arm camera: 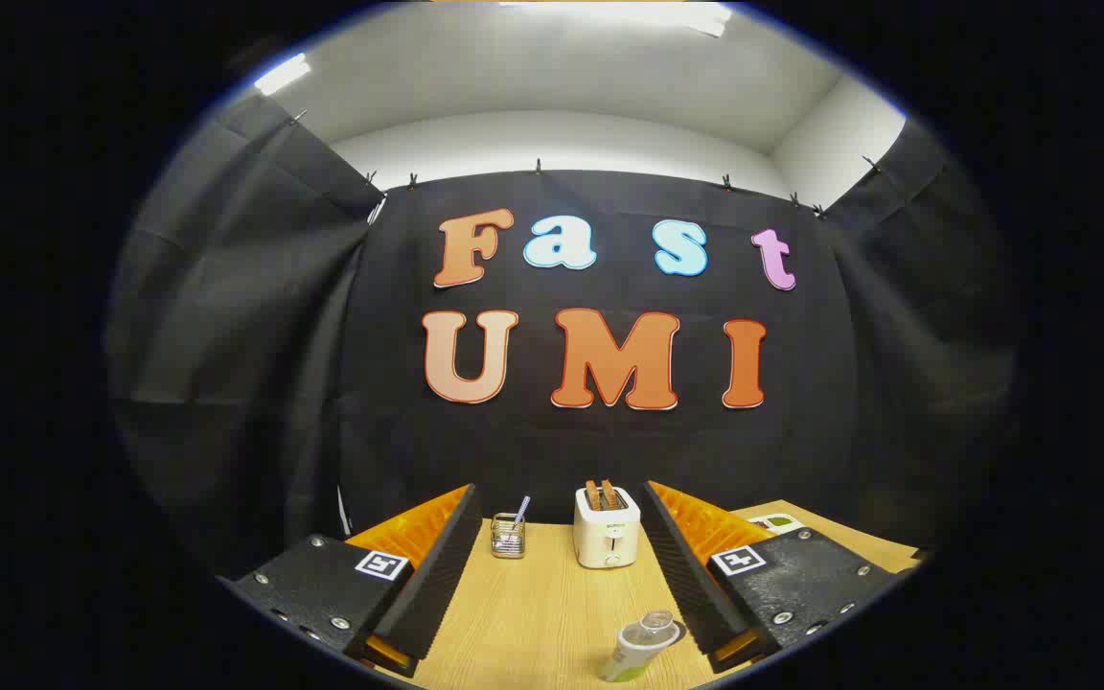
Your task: Take the bottle from table, then pour the juice into the cup, finally place the bottle on the coaster
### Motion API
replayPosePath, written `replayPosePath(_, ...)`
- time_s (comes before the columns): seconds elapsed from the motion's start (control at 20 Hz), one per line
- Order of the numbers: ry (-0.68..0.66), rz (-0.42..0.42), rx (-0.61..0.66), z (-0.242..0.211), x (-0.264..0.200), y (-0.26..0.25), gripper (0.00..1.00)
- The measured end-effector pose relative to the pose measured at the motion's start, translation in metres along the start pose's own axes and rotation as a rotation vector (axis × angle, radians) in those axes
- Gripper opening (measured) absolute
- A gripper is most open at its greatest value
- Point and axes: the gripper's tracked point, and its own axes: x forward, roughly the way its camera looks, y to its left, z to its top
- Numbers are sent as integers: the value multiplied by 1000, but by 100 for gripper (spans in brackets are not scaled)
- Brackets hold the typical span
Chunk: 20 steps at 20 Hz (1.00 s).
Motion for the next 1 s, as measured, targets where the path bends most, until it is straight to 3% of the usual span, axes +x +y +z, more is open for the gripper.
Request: replayPosePath(1.0, 49, -56, 40, -11, -2, -31, 99)
